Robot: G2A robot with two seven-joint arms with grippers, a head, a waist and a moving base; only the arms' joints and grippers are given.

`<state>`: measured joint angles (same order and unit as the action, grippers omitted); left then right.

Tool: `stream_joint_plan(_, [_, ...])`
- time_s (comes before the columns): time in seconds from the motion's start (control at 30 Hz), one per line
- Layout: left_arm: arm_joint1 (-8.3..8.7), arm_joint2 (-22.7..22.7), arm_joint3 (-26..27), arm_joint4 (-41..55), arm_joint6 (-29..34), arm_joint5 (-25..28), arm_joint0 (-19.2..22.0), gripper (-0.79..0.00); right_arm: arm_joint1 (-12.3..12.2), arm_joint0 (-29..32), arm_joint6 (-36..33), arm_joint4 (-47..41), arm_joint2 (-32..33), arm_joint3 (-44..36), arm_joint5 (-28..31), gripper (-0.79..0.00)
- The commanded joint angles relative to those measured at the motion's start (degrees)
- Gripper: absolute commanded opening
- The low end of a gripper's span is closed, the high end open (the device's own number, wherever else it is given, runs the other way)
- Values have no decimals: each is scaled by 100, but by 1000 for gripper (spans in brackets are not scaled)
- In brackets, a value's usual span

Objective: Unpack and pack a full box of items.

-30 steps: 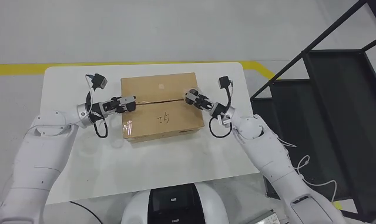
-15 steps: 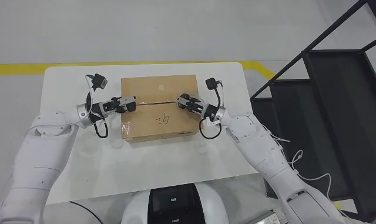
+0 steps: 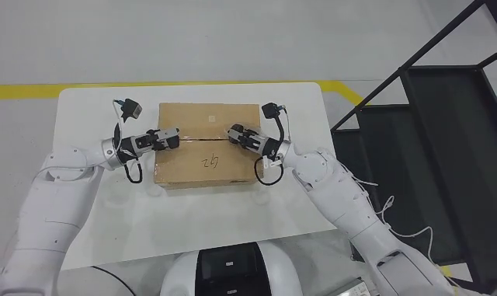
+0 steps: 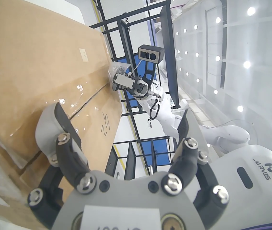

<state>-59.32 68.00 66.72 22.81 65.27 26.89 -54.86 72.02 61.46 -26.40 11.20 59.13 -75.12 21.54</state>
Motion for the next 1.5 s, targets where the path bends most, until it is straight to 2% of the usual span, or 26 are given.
stream_joint_plan(0.0, [1, 5, -9, 19, 13, 11, -6, 0, 11, -29, -4, -10, -15, -4, -86, 0])
stream_joint_plan(0.23, [17, 131, -39, 237, 0, 103, -23, 0, 35, -74, -101, 67, -90, -50, -187, 0])
stream_joint_plan(0.5, [111, 662, 65, 724, -32, 313, -202, 0, 36, -40, -283, 128, -123, -326, -199, 0])
stream_joint_plan(0.7, [167, 956, -138, 493, -494, 387, -304, 0, 46, -101, -278, 189, -121, -441, -187, 0])
stream_joint_plan(0.97, [117, 687, -629, -404, -1142, 349, -150, 0, 38, -109, -349, 138, -30, -680, -192, 0])
stream_joint_plan(1.47, [-53, -53, -616, -687, -808, 231, 158, 0, 25, -151, -616, 113, 34, -693, -322, 0])
